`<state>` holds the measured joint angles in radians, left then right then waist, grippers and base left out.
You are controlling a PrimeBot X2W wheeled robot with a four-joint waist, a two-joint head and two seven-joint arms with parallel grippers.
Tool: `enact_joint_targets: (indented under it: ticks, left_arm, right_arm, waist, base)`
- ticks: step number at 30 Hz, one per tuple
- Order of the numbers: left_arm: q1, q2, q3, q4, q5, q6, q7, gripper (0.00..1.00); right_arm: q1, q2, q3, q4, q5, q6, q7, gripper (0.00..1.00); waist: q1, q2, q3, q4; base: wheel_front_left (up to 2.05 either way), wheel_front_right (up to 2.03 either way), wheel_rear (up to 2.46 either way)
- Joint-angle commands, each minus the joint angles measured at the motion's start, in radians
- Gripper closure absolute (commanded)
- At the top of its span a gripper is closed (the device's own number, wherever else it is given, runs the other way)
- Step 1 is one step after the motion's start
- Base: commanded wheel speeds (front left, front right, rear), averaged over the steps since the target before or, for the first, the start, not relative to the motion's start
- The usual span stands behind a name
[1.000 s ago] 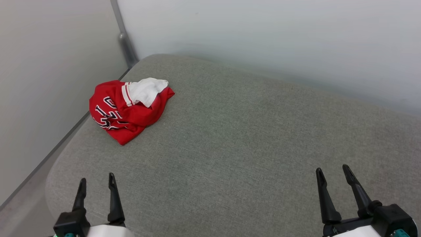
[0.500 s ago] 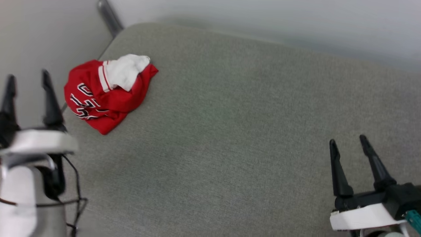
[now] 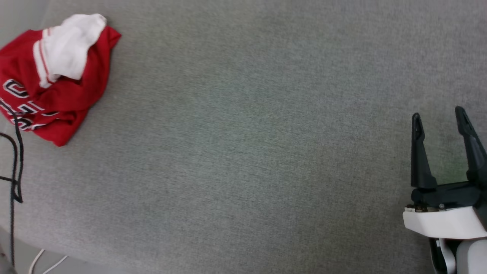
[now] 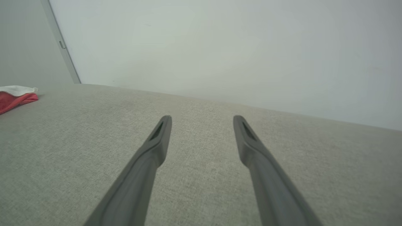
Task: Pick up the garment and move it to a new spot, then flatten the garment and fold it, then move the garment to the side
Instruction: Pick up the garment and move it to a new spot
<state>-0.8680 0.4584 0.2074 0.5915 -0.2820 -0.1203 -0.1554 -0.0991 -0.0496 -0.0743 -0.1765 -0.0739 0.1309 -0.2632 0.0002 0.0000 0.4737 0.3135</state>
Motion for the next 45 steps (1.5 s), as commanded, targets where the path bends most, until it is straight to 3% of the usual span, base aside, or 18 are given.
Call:
enact_joint_targets:
  ticks: [1, 5, 10, 11, 16, 21, 28, 29, 30, 31, 45]
  left_arm:
    - [-0.042, 0.031, -0.031, 0.046, -0.019, -0.006, 0.056, 0.00]
    - [-0.088, 0.095, -0.153, 0.107, -0.120, -0.008, 0.230, 0.00]
    - [-0.060, 0.190, -0.324, 0.078, -0.353, -0.007, 0.487, 0.00]
    - [-0.060, 0.190, -0.324, 0.078, -0.353, -0.007, 0.487, 0.00]
    - [-0.018, 0.284, -0.434, 0.045, -0.570, -0.008, 0.717, 0.00]
    - [0.022, 0.340, -0.479, 0.035, -0.713, -0.008, 0.824, 0.00]
    - [0.029, 0.327, -0.553, 0.074, -0.765, -0.008, 0.857, 0.00]
    - [0.026, 0.324, -0.562, 0.081, -0.769, -0.008, 0.859, 0.11]
    - [0.021, 0.326, -0.572, 0.084, -0.765, -0.008, 0.854, 0.75]
    - [0.015, 0.328, -0.580, 0.087, -0.764, -0.008, 0.849, 1.00]
    - [-0.118, 0.464, -0.672, -0.046, -0.751, -0.008, 0.756, 1.00]
  right_arm:
    - [-0.022, -0.001, -0.003, -0.018, -0.013, 0.000, -0.003, 0.00]
    - [-0.036, -0.001, -0.004, -0.049, -0.021, 0.000, -0.003, 0.00]
    - [-0.046, -0.001, -0.002, -0.084, -0.032, 0.000, -0.002, 0.00]
    - [-0.046, -0.001, -0.002, -0.084, -0.032, 0.000, -0.002, 0.00]
    - [-0.062, -0.005, 0.003, -0.104, -0.039, 0.000, -0.002, 0.00]
    - [-0.068, -0.009, -0.001, -0.111, -0.042, 0.000, -0.002, 0.00]
    - [-0.073, -0.014, 0.003, -0.109, -0.042, 0.000, -0.002, 0.00]
    - [-0.075, -0.014, 0.006, -0.106, -0.042, 0.000, -0.002, 0.00]
    - [-0.075, -0.013, 0.007, -0.105, -0.042, 0.000, -0.002, 0.00]
    - [-0.075, -0.013, 0.008, -0.102, -0.042, 0.000, -0.002, 0.00]
    - [-0.062, -0.002, 0.046, -0.055, -0.005, 0.000, -0.002, 0.00]
  waist:
    - [-0.0002, 0.0000, 0.065, -0.040]
    - [-0.0002, 0.0000, 0.097, -0.060]
    - [-0.0002, 0.0000, 0.132, -0.076]
    - [-0.0002, 0.0000, 0.132, -0.076]
    - [-0.0002, 0.0000, 0.167, -0.086]
    - [-0.0002, 0.0000, 0.194, -0.095]
    - [-0.0002, 0.0000, 0.207, -0.101]
    - [-0.0002, 0.0000, 0.204, -0.102]
    - [-0.0002, 0.0000, 0.201, -0.103]
    - [-0.0002, 0.0000, 0.196, -0.103]
    - [-0.0002, 0.0000, 0.051, -0.117]
  base:
    - [0.00, 0.00, 0.00]
    - [0.00, 0.00, 0.00]
    - [0.00, 0.00, 0.00]
    - [0.00, 0.00, 0.00]
    - [0.00, 0.00, 0.00]
    - [0.00, 0.00, 0.00]
    - [0.00, 0.00, 0.00]
    - [0.00, 0.00, 0.00]
    - [0.00, 0.00, 0.00]
    - [0.00, 0.00, 0.00]
    - [0.00, 0.00, 0.00]
